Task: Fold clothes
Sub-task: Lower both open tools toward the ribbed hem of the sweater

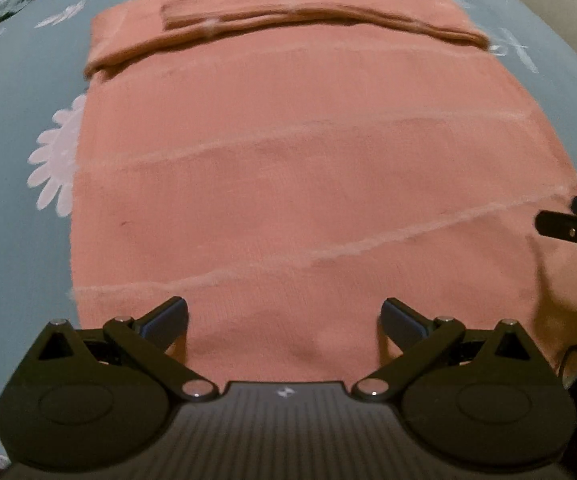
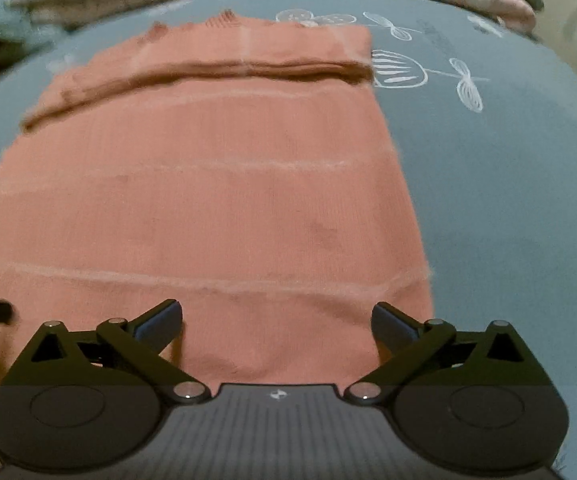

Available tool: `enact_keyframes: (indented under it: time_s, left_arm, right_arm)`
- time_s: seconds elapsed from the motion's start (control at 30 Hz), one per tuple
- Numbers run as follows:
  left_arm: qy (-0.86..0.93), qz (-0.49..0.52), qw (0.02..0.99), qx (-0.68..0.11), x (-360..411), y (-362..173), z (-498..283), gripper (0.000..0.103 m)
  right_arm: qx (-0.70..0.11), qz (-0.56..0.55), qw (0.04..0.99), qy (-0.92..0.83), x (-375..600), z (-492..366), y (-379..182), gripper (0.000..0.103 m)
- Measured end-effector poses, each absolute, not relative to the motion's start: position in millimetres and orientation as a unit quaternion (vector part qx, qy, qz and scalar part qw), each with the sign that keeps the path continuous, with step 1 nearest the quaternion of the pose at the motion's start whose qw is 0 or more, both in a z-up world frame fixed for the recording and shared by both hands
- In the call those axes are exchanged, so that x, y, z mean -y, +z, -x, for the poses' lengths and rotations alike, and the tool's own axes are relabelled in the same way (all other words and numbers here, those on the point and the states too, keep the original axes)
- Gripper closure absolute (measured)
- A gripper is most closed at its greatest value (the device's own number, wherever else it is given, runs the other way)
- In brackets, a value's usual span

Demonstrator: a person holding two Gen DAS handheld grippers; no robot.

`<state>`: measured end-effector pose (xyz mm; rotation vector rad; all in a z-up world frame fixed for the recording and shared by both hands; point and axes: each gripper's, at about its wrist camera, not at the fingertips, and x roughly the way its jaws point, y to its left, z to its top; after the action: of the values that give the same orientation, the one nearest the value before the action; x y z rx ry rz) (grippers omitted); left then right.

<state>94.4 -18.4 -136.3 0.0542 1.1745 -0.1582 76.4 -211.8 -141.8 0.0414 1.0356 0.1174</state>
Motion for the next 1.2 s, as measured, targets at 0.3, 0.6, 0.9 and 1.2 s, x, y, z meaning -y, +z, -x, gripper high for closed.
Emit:
enact_keyframes:
  time_s: [0.3,0.6,0.9,1.2]
  left_arm:
    - [-0.101,-0.054,0.825,-0.553,33.1,-146.8,-77.7,0.001]
    - [-0.093,-0.052,0.818,-0.565,28.6,-144.2,-66.2,0.001]
    - [-0.096,-0.036,0.832,-0.546,17.9,-90.1,-40.3,0.001]
    - [-0.110,-0.036,0.860,-0.497,21.8,-64.7,-3.5,0.001]
  right_arm:
    - [-0.506,-0.041,0.860,0.050,216.0,-44.4,-140.1,0.000]
    - [-0.517,-0.026,0.856,0.014,219.6,-17.3,-137.0,0.000]
    - [-0.457,-0.073,0.886,-0.028,252.7,25.6,-71.2,0.000]
    - [-0.416,-0.066,0.907,0.014,237.2,43.5,-46.3,0.001]
